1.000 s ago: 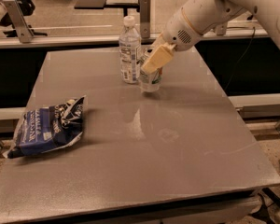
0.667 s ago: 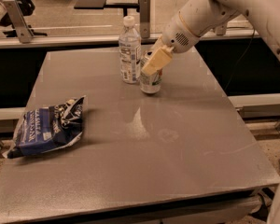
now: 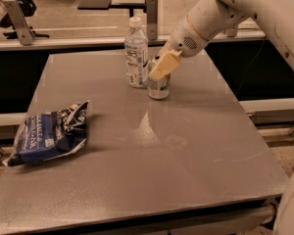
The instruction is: Move 7up can near blue plastic bottle
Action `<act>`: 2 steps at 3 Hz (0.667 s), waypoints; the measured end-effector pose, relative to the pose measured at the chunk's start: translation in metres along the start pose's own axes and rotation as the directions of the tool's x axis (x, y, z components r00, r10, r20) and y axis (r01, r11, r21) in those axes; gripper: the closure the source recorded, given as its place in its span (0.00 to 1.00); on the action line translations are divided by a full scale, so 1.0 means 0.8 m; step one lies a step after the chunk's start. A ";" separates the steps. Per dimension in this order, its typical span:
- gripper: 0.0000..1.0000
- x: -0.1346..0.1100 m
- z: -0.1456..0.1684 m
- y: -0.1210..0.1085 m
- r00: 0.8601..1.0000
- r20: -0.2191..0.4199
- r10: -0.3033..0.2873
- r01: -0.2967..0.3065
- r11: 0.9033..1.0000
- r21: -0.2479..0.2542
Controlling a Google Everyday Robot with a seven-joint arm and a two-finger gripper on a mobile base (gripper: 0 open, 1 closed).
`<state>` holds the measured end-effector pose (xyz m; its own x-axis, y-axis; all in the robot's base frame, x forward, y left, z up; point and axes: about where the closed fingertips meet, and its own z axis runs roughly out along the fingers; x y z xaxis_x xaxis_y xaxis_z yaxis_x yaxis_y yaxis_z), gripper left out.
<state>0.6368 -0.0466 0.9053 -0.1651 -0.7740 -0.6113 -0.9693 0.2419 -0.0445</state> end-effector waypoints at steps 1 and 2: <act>0.05 -0.001 0.004 0.001 1.000 -0.001 -0.001 0.001 1.000 -0.005; 0.00 -0.001 0.006 0.001 1.000 -0.001 -0.002 0.002 1.000 -0.007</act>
Offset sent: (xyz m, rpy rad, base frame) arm 0.0001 0.0017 -0.0014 0.0000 0.0022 0.0027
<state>0.6370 -0.0429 0.9021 -0.1635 -0.7749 -0.6106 -0.9709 0.2362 -0.0397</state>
